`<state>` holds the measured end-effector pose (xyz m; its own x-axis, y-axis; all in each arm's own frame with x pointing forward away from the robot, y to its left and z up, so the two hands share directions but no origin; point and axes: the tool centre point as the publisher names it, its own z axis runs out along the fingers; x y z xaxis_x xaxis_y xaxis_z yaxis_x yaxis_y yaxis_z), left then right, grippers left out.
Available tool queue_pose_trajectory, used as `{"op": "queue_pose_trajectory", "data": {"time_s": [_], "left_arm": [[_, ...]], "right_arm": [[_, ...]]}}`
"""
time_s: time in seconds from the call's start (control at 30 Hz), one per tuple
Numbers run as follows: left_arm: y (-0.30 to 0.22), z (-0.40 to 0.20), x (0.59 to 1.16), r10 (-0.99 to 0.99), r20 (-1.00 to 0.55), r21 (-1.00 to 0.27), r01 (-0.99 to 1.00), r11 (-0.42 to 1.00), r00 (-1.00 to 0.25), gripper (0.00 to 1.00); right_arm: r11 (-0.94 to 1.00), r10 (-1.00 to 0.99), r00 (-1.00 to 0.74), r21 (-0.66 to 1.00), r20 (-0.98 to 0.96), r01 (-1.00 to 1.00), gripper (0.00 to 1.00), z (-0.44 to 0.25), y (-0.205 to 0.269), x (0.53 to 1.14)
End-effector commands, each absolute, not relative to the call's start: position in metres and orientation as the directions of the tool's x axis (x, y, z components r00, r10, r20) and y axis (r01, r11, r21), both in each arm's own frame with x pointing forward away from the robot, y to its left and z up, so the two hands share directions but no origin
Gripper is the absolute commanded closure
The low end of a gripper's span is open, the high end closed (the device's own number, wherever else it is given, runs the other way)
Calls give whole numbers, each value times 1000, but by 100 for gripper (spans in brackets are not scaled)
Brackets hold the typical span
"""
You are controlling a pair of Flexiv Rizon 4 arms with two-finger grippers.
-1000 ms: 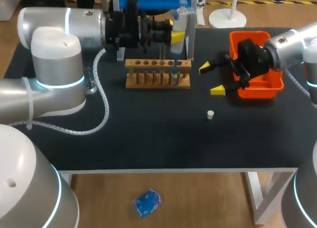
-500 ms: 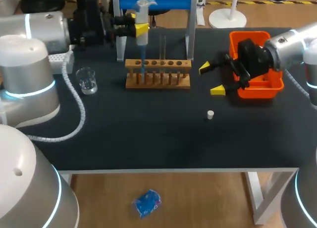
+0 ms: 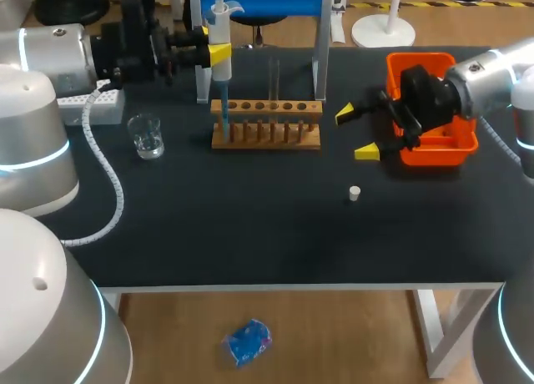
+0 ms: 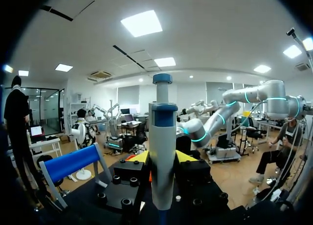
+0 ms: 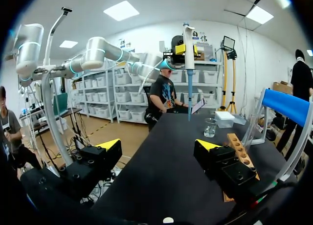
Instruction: Invert the test tube, pick up the pipette, mount the tip to pipette, aspirate from beaker and dispense into the tube, eject the tip, return the pipette, and cap with the stopper.
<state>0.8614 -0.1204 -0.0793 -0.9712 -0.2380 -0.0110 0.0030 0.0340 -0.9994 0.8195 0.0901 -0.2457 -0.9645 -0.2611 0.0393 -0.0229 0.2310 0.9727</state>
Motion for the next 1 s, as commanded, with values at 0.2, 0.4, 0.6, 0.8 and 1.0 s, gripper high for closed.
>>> {"op": "queue_pose_trajectory", "data": {"time_s": [0.2,0.4,0.6,0.8,1.0], "left_arm": [[-80,-86,891,-384,2,-999,-15,33,-923,100],[-31,-87,913,-509,-29,-998,1,55,-860,100],[8,-91,926,-565,-19,-999,-3,38,-825,100],[35,-98,937,-587,-2,-1000,-7,13,-810,100],[44,-110,943,-586,0,-1000,1,-2,-810,100]], "right_arm": [[232,-264,-964,972,40,-23,0,-245,89,820],[232,-264,-964,972,40,-23,0,-245,89,820],[232,-264,-964,972,40,-23,0,-245,89,820],[232,-264,-964,972,40,-23,0,-245,89,820],[302,-198,-979,953,43,-19,0,-247,111,813]]}}
